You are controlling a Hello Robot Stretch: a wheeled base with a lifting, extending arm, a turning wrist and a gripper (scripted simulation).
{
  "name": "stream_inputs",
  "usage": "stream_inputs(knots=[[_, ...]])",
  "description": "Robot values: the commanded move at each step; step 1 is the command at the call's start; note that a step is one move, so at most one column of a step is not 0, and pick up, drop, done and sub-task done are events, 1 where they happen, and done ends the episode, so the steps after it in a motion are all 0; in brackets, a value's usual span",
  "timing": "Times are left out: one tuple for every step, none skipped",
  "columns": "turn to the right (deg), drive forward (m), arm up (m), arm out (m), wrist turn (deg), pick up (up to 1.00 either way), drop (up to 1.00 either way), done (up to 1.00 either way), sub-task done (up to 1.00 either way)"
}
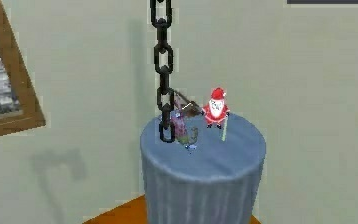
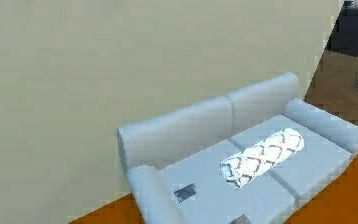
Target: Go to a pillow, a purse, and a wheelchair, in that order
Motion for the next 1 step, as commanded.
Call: stream_inputs(knots=[[-45.0,0.00,0.00,0.00,0.0,0.00,0.00,0.00,0.00]])
